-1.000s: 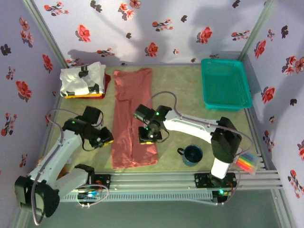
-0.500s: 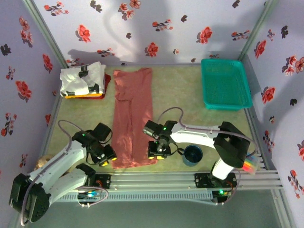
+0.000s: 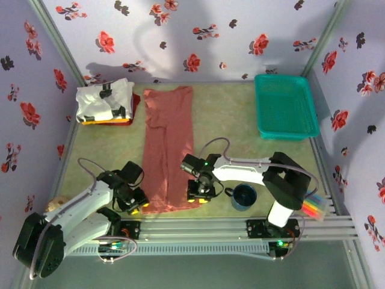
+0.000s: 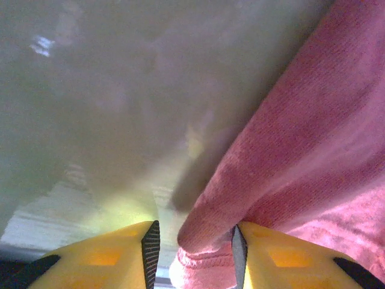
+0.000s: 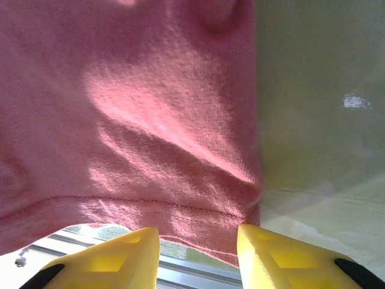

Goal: Fold and stack the t-shirts

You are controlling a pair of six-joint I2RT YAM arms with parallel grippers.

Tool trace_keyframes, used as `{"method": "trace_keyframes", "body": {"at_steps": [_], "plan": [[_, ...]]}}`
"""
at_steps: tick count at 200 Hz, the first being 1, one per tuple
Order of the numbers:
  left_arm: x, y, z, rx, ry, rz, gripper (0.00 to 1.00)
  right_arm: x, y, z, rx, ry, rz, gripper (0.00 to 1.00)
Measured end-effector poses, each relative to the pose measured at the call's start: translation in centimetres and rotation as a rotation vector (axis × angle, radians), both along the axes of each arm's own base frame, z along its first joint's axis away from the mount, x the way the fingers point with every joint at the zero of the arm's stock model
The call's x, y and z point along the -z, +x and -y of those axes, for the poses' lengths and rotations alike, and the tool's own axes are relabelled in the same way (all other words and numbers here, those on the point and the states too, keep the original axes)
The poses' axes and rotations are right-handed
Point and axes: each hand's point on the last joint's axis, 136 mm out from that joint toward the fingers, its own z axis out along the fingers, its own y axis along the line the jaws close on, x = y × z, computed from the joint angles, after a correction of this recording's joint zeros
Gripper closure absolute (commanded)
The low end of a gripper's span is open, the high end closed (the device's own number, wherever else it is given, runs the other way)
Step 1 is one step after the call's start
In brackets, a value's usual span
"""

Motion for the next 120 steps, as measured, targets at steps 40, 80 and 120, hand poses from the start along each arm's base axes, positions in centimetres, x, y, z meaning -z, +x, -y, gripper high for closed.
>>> {"method": "trace_keyframes", "body": {"at_steps": [40, 80, 120], "plan": [[0.0, 0.4, 0.6, -0.004, -0.03, 0.013, 0.6, -0.1, -0.2, 1.0, 0.001, -0.038, -0.002, 0.53], [0.2, 0.1, 0.7, -0.009, -0.047, 0.014, 0.65, -0.1, -0.4, 1.4, 0.003, -0.033, 0.002, 0.56], [0.5, -0.4, 0.2, -0.045, -0.025, -0.007, 0.87, 0.4, -0.5, 0.5, -0.003, 0.01, -0.009, 0.73]]}}
